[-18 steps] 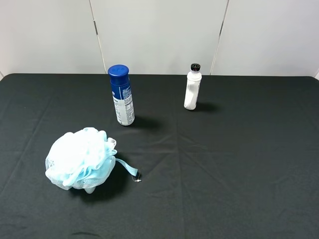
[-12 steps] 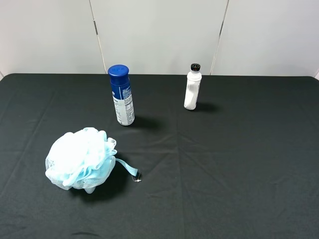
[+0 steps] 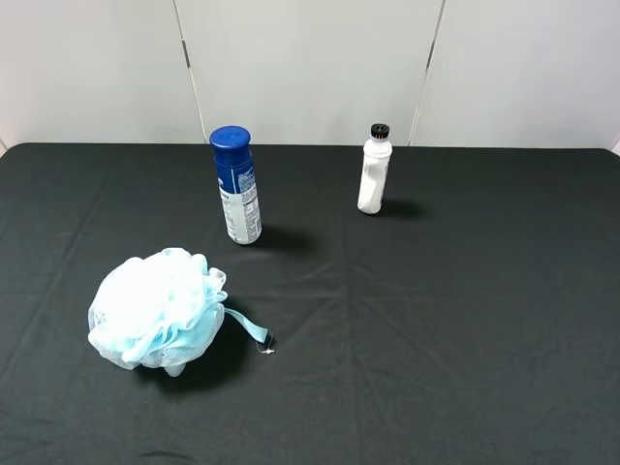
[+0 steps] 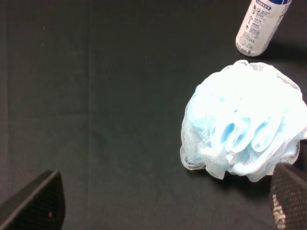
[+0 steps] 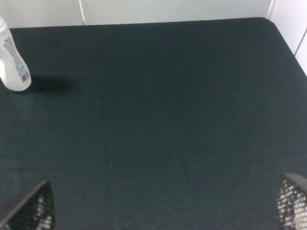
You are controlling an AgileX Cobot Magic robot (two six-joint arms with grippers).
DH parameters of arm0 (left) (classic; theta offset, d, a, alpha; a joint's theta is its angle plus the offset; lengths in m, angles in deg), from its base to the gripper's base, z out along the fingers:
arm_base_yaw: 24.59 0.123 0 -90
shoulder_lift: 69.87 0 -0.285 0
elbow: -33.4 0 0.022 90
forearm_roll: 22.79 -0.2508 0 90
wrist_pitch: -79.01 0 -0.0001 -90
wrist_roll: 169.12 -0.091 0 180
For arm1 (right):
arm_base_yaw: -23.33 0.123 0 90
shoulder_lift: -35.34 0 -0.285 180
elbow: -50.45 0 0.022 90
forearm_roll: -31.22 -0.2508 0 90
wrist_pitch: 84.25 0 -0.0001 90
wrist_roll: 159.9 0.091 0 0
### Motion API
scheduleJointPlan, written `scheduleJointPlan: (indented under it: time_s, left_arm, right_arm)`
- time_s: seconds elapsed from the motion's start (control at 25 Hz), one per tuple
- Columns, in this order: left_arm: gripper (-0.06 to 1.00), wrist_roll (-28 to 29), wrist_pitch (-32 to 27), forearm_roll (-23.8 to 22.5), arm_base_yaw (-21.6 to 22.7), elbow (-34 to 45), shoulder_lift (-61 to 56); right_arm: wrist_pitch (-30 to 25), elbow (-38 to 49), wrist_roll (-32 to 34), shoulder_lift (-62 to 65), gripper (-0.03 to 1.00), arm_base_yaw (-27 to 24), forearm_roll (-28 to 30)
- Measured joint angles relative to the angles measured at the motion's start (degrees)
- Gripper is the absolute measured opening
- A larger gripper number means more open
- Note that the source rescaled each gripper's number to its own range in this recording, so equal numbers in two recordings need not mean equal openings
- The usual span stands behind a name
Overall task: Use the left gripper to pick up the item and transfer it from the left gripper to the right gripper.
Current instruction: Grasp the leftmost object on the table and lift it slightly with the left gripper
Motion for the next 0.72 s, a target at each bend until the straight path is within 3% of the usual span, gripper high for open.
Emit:
scheduleJointPlan:
  time_s: [0.72]
  left_arm:
    - [0.79,0.0,0.0,0.0,0.0,0.0,0.0]
  right_arm:
    - [-0.1,0.0,0.0,0.0,1.0,0.0,0.0]
